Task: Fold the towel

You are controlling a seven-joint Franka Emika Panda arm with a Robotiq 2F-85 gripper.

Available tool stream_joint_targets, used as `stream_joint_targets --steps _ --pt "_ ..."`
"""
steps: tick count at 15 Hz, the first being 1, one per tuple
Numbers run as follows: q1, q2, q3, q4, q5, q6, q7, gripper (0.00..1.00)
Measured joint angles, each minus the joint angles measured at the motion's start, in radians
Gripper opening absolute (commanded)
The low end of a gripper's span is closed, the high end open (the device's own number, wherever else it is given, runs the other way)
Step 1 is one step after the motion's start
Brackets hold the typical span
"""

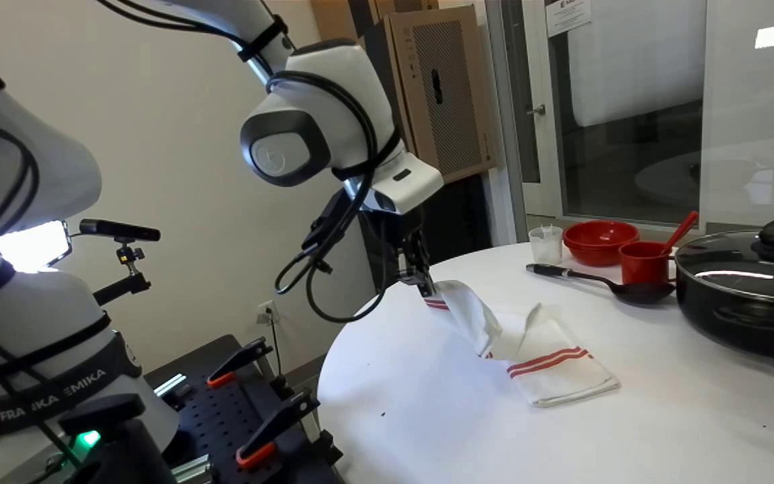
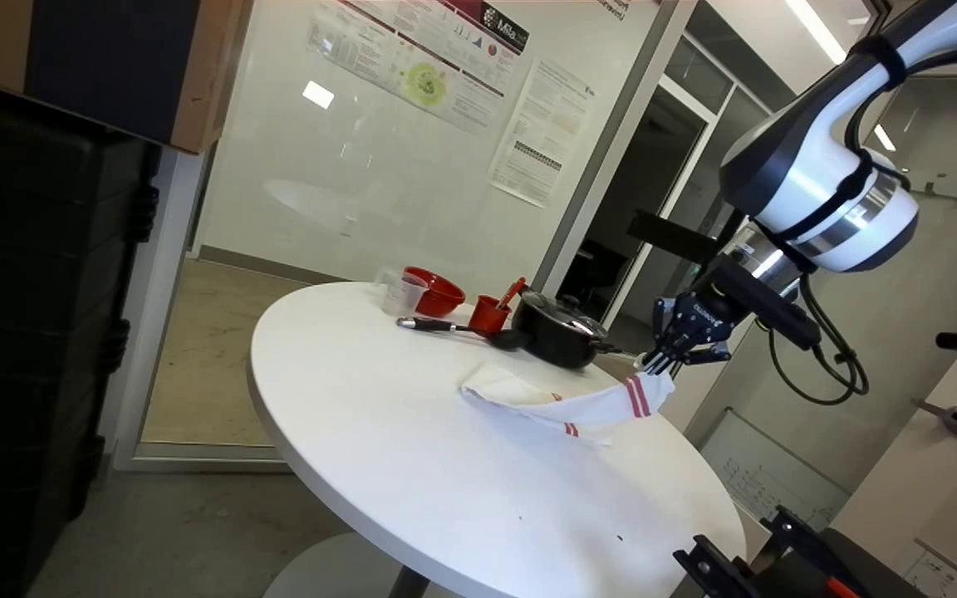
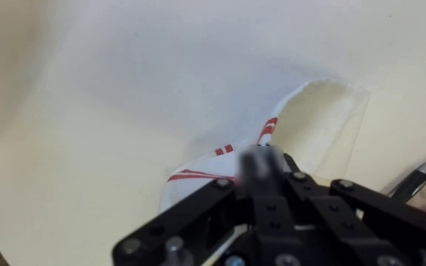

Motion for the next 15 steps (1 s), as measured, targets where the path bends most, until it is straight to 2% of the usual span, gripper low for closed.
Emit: stream_joint_targets --steps 2,3,5,7,11,15 --pt "0.085 -0.065 -0.083 -0.027 -0.169 -0.005 0.13 0.01" --pt "0.102 -0.101 -0.108 -0.032 -0.254 -0.014 0.191 0.01" --pt "0.091 -0.182 -0.123 -0.027 -0.425 -0.046 0.316 0.01" --pt "0.053 -0.265 -0.101 -0.001 -0.577 -0.086 0.436 0.01" --pt "-0.034 -0.392 0.021 0.081 -0.772 -0.141 0.617 0.01" --pt "-0.167 -0.442 0.228 0.189 -0.978 -0.273 0.793 0.01"
